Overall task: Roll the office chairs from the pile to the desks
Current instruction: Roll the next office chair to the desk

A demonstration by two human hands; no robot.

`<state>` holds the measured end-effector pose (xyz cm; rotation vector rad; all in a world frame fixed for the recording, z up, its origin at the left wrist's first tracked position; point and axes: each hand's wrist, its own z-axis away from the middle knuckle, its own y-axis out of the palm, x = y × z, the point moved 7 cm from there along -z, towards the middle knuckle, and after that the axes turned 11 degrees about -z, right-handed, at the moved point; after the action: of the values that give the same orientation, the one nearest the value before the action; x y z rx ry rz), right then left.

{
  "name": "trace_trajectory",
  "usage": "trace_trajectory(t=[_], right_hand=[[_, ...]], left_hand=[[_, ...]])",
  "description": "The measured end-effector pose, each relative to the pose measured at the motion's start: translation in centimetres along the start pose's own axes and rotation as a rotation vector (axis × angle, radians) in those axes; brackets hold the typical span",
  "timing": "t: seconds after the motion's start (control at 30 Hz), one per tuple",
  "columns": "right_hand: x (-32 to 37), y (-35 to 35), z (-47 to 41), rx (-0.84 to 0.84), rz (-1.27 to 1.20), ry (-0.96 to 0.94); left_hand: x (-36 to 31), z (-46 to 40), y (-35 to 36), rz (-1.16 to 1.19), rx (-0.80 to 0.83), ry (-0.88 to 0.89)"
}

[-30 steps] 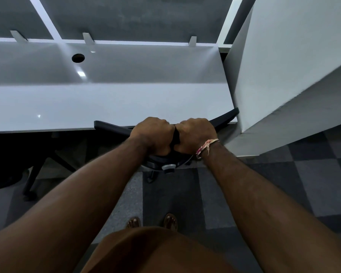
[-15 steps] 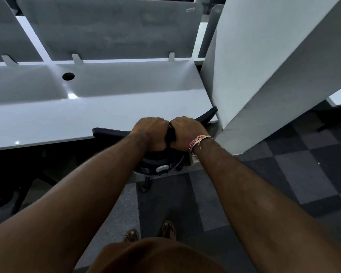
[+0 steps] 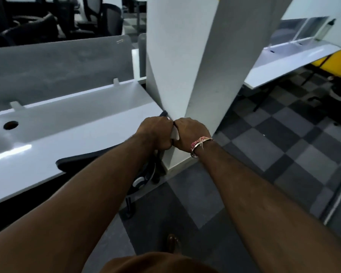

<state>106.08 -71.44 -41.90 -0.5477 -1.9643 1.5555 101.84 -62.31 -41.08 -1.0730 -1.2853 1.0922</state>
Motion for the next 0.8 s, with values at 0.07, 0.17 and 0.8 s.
trace_trajectory(t=[0.07,0.17,0.8], right_hand=[[-2.4,-1.7,1.9,-0.025,0.024,0.052],[-6.3,-3.8,4.4,-0.043,0.041,0.128],[-39.1,-19.0,17.6,-0.178,0.202,0.439]], left_hand=[[-3.0,-1.1,-1.6,-0.007,-0.035,0.058],[-7.6,-2.7,-3.8,-0.030,-0.066,0.137],[-39.2,-22.8,-16.4,-0.085,-0.180,0.357]])
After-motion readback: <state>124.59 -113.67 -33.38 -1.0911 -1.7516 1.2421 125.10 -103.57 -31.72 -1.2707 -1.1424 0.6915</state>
